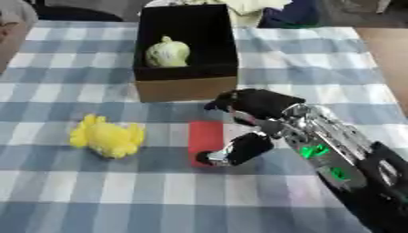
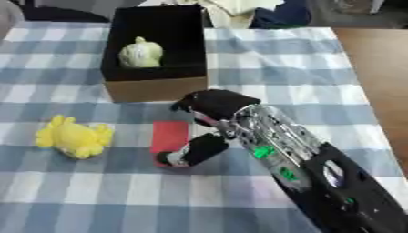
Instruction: Pick up objects on the table and place them in the box.
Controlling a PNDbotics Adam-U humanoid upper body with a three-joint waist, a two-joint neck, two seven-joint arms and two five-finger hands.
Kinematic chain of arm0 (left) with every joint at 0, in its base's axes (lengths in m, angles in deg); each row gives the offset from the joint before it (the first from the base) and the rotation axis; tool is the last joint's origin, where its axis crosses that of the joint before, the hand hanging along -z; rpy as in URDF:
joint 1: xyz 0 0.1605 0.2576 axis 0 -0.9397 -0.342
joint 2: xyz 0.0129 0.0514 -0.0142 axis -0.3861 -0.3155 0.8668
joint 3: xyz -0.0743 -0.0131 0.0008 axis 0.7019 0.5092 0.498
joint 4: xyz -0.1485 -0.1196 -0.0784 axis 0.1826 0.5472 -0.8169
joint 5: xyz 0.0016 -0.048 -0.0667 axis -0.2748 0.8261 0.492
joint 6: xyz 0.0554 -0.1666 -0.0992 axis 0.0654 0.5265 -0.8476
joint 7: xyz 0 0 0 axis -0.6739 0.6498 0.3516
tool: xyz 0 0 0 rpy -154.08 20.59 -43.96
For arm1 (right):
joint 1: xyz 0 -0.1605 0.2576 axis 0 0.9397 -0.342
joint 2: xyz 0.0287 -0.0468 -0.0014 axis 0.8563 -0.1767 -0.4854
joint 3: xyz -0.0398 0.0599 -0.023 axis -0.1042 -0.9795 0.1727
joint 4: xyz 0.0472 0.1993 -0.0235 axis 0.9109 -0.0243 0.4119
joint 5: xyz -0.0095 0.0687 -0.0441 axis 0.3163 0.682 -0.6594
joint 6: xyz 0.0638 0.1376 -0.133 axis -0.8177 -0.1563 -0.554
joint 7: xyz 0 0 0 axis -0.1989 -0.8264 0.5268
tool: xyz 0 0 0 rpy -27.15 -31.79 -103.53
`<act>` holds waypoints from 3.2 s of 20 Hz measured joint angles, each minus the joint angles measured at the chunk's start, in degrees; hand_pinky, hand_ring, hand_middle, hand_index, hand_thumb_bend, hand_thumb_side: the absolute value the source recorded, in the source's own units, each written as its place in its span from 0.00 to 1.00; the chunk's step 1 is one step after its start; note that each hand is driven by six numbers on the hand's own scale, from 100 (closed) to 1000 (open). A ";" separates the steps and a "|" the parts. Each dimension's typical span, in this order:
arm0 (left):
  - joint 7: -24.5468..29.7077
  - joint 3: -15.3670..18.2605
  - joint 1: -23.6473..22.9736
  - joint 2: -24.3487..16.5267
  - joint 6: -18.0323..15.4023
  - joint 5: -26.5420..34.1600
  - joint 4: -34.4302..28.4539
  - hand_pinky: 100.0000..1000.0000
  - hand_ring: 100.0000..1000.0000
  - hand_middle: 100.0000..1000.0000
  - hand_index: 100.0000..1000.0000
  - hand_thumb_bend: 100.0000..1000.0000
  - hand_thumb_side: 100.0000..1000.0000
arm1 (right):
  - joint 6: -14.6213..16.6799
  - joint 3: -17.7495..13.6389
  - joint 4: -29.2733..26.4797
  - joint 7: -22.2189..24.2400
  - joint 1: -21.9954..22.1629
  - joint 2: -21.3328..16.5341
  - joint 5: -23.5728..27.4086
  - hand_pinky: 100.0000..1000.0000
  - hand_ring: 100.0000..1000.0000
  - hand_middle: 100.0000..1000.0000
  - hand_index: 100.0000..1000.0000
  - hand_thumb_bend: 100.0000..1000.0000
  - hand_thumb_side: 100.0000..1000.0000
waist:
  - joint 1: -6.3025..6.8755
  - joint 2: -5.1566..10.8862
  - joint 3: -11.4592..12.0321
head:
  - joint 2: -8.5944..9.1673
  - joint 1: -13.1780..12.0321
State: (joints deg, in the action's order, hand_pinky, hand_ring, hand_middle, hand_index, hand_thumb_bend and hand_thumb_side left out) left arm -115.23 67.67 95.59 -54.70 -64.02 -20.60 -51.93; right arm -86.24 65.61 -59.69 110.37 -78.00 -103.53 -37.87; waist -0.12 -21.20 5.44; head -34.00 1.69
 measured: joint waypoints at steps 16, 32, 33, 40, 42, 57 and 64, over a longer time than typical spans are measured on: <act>0.62 -0.01 0.42 0.02 -0.01 0.39 0.00 0.52 0.72 0.64 0.81 0.00 0.95 | -1.13 0.26 0.91 0.91 -0.55 0.52 4.54 0.93 0.92 0.72 0.83 0.09 0.56 | 0.22 -0.03 0.13 | 0.35 0.20; 0.77 -0.01 0.46 0.02 -0.01 0.51 0.00 0.52 0.72 0.64 0.81 0.00 0.94 | -3.49 0.18 0.03 -0.40 -1.59 0.90 5.73 0.88 0.87 0.63 0.76 0.00 0.44 | 0.29 -0.03 0.00 | 0.37 0.20; 0.79 -0.01 0.46 0.02 -0.03 0.53 0.00 0.52 0.72 0.64 0.81 0.00 0.94 | -3.62 0.14 -0.29 -0.52 -1.76 0.90 5.76 0.88 0.87 0.63 0.76 0.00 0.44 | 0.29 -0.03 -0.05 | 0.37 0.17; 0.82 0.00 0.39 0.02 -0.06 0.69 0.00 0.52 0.72 0.64 0.81 0.00 0.93 | -4.47 -1.82 -5.20 -0.83 -5.42 0.09 6.69 0.88 0.87 0.63 0.75 0.00 0.36 | 0.24 0.07 -0.50 | 0.36 -0.30; 0.81 0.01 0.37 0.01 -0.06 0.69 0.00 0.52 0.72 0.64 0.81 0.00 0.93 | -4.96 -2.66 -7.05 -0.62 -6.83 -0.68 7.55 0.88 0.87 0.63 0.76 0.00 0.37 | 0.15 0.17 -0.62 | 0.36 -0.54; 0.47 0.14 0.30 -0.03 -0.20 0.67 0.00 0.52 0.72 0.64 0.81 0.00 0.93 | -10.22 -8.94 -8.47 -2.12 -18.95 -3.62 9.41 0.89 0.87 0.63 0.76 0.00 0.29 | 0.00 0.47 -0.60 | 0.34 -0.99; 0.49 0.18 0.90 -0.03 -0.24 0.66 0.00 0.52 0.72 0.63 0.81 0.00 0.93 | -10.78 -10.62 4.18 -6.75 -25.12 0.26 3.07 0.89 0.88 0.64 0.76 0.00 0.31 | -0.04 0.49 0.16 | 0.37 -0.27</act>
State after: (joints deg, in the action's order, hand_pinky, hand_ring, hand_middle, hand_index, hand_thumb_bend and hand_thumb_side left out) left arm -114.73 67.85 96.49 -54.73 -64.26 -19.94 -51.93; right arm -97.02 54.99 -55.51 103.62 -103.12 -103.27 -34.80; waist -0.15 -20.72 5.60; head -33.63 1.42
